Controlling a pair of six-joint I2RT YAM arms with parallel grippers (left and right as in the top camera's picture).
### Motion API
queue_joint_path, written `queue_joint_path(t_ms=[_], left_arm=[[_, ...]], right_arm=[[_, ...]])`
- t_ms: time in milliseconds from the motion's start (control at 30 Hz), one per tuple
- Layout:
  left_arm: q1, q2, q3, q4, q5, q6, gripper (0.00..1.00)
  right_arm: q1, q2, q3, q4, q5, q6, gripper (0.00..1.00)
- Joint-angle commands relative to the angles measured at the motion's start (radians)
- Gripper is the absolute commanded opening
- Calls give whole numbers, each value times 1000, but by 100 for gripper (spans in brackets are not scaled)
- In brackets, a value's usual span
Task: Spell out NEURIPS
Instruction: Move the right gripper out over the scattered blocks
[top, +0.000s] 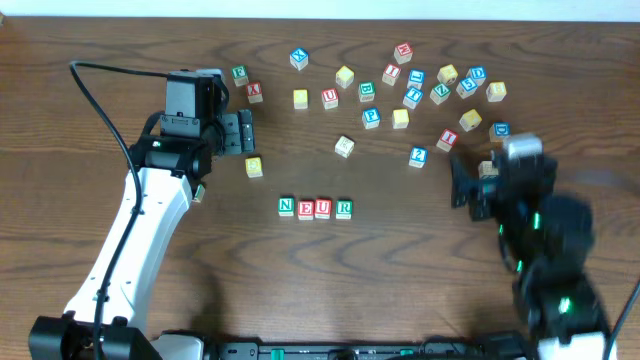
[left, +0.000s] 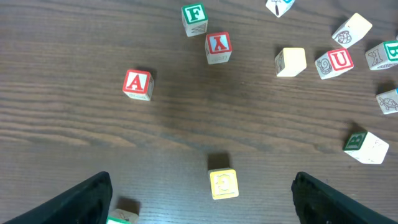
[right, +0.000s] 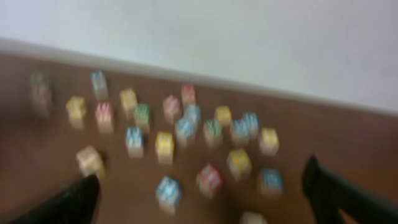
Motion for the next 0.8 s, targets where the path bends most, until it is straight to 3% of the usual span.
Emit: queue_joint_path(t_ms=[0, 167, 400, 567, 767], left_arm=[[4, -21, 24, -1, -6, 9, 92], [4, -21, 24, -3, -6, 9, 99], [4, -21, 24, -8, -6, 9, 99], [4, -21, 24, -8, -6, 9, 99], [4, -21, 24, -8, -6, 9, 99]], right_arm=[[-4, 240, 311, -164, -40, -14, 99], [-4, 478, 584, -363, -192, -14, 99], [-4, 634, 600, -340, -207, -12, 99], [-4, 696, 609, -302, -3, 269, 99], [-3, 718, 676, -325, 204, 464, 99]])
